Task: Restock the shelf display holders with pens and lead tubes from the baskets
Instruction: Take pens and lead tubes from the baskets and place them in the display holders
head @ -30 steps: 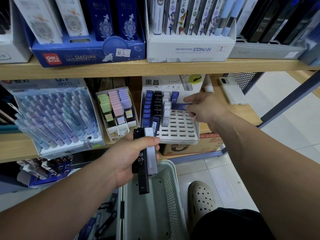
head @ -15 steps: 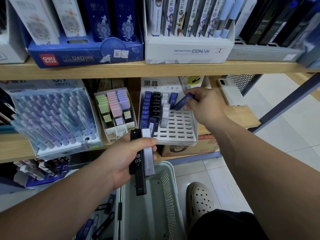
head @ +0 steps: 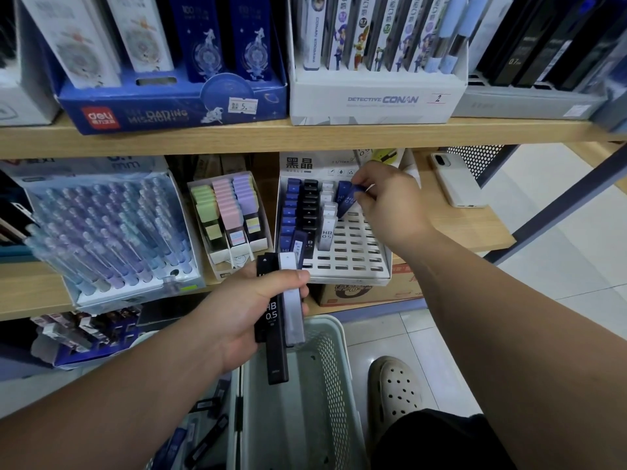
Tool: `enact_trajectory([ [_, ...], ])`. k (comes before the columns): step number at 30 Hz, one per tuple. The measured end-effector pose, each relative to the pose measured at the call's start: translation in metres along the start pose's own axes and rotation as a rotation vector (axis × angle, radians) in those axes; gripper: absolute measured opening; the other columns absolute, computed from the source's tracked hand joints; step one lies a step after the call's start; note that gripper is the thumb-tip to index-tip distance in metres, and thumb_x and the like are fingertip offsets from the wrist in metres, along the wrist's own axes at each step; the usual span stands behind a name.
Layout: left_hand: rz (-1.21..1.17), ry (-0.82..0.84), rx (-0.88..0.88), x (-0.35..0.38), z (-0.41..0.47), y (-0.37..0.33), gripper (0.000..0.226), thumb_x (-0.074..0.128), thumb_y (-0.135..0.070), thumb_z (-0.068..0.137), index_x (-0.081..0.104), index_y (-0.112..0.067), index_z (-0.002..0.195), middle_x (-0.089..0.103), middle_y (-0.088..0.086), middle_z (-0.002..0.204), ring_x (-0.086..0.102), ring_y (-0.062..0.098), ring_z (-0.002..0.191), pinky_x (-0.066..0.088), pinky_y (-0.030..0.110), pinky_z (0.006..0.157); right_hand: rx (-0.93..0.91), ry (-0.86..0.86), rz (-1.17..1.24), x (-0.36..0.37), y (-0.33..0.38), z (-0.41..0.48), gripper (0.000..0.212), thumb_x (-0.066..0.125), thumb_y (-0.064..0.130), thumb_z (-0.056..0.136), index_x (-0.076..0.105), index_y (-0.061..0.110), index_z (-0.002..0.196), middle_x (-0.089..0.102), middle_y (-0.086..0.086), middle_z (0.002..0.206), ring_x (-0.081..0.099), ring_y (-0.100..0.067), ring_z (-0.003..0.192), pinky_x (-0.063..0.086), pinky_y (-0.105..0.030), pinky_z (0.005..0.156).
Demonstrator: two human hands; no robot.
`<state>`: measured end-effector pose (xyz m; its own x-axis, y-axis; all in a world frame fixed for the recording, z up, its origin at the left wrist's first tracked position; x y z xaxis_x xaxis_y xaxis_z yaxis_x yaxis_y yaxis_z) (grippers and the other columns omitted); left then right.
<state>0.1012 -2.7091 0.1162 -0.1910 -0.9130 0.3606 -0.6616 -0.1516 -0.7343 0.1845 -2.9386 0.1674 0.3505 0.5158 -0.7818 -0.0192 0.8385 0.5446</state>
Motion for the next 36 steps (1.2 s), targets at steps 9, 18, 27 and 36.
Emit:
enact_trajectory([
  [9,-0.004,0.009,0.013,0.0,-0.002,-0.001,0.024,0.085,-0.021,0.057,0.076,-0.019,0.079,0.073,0.007,0.076,0.069,0.02,0.058,0.054,0.028,0.048,-0.032,0.022,-0.023,-0.003,0.001,0.0,0.02,0.067,0.004,0.09,0.071,0.016,0.105,0.072,-0.004,0.098,0.067,-0.022,0.089,0.055,-0.033,0.078],
  [18,0.001,0.02,0.023,-0.001,-0.001,0.0,0.023,0.086,-0.021,0.057,0.076,-0.02,0.078,0.073,0.008,0.077,0.069,0.02,0.058,0.054,0.028,0.049,-0.048,0.072,-0.106,0.004,0.003,-0.004,0.03,0.066,0.006,0.092,0.076,0.018,0.117,0.063,-0.007,0.124,0.064,-0.022,0.093,0.046,-0.023,0.084],
  [27,0.008,0.017,0.025,0.002,-0.003,-0.002,0.04,0.085,-0.021,0.057,0.071,-0.015,0.095,0.073,0.007,0.076,0.069,0.02,0.059,0.055,0.029,0.05,0.073,0.011,0.041,-0.009,0.022,-0.006,0.013,0.065,0.032,0.096,0.07,0.024,0.087,0.063,0.007,0.072,0.056,-0.01,0.06,0.042,-0.025,0.057],
  [36,0.006,0.056,0.037,0.007,-0.004,-0.001,0.03,0.084,-0.02,0.056,0.075,-0.02,0.085,0.073,0.007,0.075,0.069,0.02,0.06,0.055,0.028,0.052,0.294,0.7,0.472,0.03,0.061,-0.048,0.024,0.075,0.035,0.09,0.068,0.013,0.083,0.068,0.003,0.063,0.064,-0.011,0.057,0.043,-0.023,0.047],
])
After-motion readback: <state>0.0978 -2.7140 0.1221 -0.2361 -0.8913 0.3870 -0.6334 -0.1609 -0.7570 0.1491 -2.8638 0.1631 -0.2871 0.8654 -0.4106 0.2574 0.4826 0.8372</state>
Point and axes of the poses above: each hand's wrist, its own z-axis towards the middle knuckle, its own x-axis out of the palm, y = z × x, the point moved 6 cm from there along z, towards the middle knuckle
